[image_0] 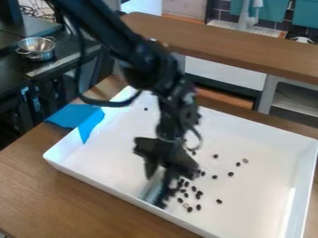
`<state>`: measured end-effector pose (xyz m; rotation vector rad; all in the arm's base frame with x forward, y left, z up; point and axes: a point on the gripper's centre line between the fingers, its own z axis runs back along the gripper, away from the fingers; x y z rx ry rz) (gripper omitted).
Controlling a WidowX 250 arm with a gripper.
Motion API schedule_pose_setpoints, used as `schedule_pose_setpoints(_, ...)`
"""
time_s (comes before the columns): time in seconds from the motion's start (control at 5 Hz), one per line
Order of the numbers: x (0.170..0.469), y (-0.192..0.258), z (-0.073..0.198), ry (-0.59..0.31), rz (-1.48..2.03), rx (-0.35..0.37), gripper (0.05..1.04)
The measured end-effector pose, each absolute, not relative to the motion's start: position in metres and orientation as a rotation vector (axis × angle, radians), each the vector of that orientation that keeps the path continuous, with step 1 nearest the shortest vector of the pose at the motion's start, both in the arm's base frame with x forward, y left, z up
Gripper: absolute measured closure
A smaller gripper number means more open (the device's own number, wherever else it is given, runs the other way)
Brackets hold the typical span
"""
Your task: Sweep into pile
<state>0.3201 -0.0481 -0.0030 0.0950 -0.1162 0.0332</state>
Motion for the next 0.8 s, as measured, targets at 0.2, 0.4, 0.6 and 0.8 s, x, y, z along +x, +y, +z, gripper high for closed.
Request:
schedule_pose_setpoints(0.2, 0.317, -0.072, -0.002, -0.105, 0.026, 0.079, 0.723)
schedule_pose_setpoints(0.4, 0.312, -0.093, -0.002, -0.089, 0.025, 0.064, 0.723)
schedule_pose_setpoints(0.6, 0.31, -0.116, 0.002, -0.091, 0.013, 0.043, 0.723)
schedule_pose_setpoints(0.8, 0.312, -0.131, 0.0, -0.082, 0.029, 0.036, 0.723)
